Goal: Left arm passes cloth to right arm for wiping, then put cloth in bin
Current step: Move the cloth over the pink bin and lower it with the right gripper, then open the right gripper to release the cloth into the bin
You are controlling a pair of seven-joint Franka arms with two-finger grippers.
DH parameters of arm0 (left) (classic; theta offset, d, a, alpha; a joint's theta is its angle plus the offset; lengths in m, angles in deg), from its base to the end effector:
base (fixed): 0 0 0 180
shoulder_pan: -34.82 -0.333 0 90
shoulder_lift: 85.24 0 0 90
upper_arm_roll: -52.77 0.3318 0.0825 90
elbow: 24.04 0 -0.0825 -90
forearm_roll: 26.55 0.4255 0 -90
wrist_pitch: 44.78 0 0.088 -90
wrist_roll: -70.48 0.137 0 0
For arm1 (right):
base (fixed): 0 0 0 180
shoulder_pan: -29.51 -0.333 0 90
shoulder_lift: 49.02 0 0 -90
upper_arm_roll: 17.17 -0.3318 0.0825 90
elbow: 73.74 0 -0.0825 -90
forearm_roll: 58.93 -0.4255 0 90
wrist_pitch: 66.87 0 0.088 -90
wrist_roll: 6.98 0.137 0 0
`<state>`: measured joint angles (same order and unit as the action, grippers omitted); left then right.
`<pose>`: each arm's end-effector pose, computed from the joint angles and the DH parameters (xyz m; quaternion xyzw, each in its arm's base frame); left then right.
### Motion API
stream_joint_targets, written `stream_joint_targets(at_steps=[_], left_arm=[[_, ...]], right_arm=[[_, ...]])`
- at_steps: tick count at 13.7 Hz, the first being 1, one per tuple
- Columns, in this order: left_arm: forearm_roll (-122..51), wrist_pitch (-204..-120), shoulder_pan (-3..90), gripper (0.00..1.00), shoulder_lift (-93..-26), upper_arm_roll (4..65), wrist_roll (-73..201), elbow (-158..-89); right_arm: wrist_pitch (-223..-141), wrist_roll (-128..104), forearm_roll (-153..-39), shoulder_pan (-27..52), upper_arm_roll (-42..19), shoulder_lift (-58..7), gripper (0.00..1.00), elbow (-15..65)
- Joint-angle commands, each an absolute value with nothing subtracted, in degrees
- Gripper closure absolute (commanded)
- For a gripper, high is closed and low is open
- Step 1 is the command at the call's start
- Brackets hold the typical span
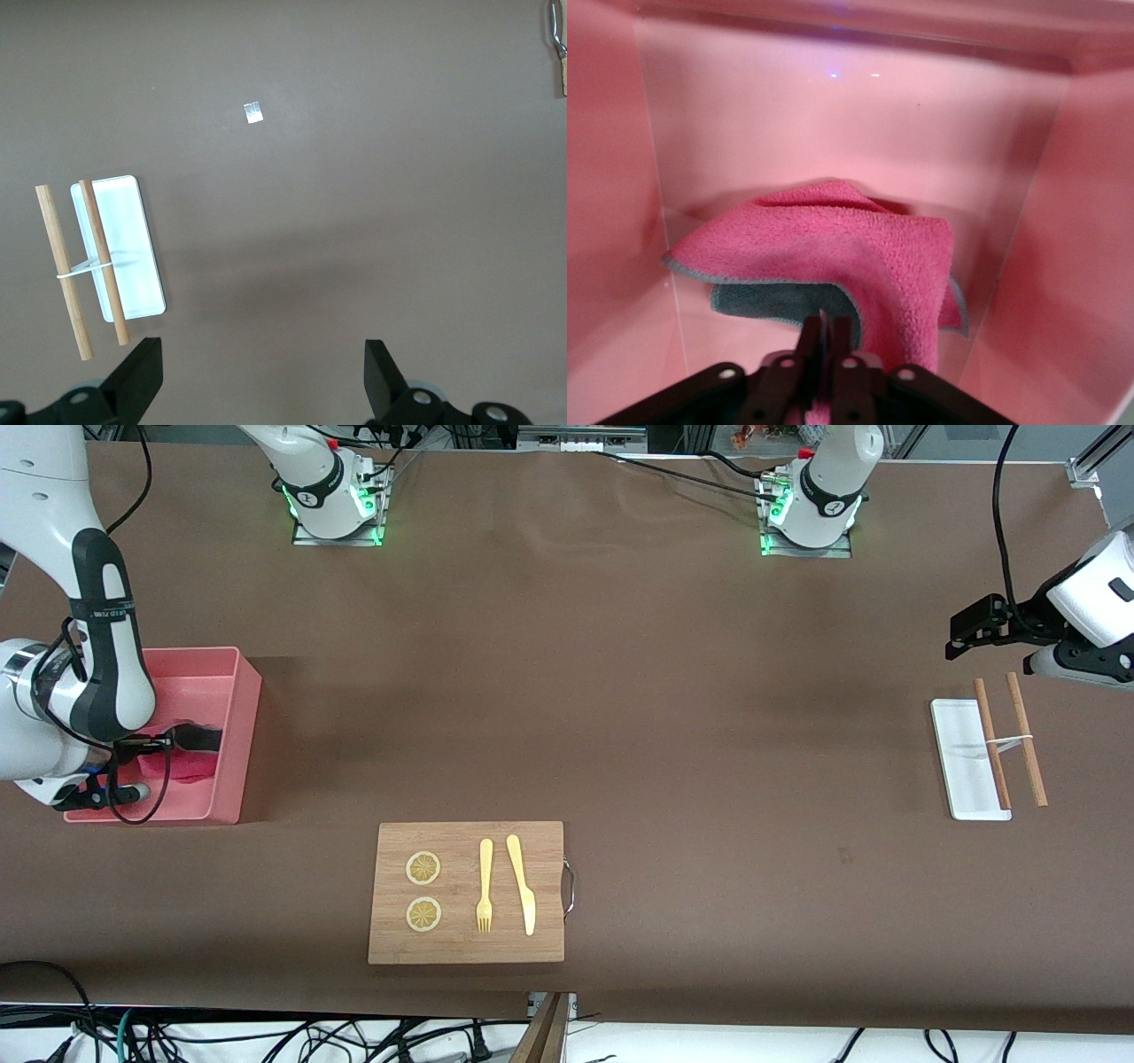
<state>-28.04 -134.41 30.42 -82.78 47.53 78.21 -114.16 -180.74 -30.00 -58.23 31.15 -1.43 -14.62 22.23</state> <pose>0.6061 -0.0114 0.5830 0.9968 -0.0744 -0.0247 0.0165 0.6533 -0.1935 0.2048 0.9855 0.0642 -0.1537 0.0334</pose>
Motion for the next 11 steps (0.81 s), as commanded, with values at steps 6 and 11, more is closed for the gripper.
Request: stream_joint_targets(at_steps=[6, 11], left_arm=[[-29.45, -134.16, 29.63, 0.00, -83.83, 47.23, 78.47, -115.19], [-29.53, -134.16, 29.63, 0.00, -83.83, 47.23, 78.47, -115.19]], right_arm=[[-169.72, -30.18, -58.84, 31.45, -2.84, -27.29, 0.00, 20.57], [-160.06, -26.86, -58.14, 31.45, -7.06, -35.56, 0.00, 17.32]])
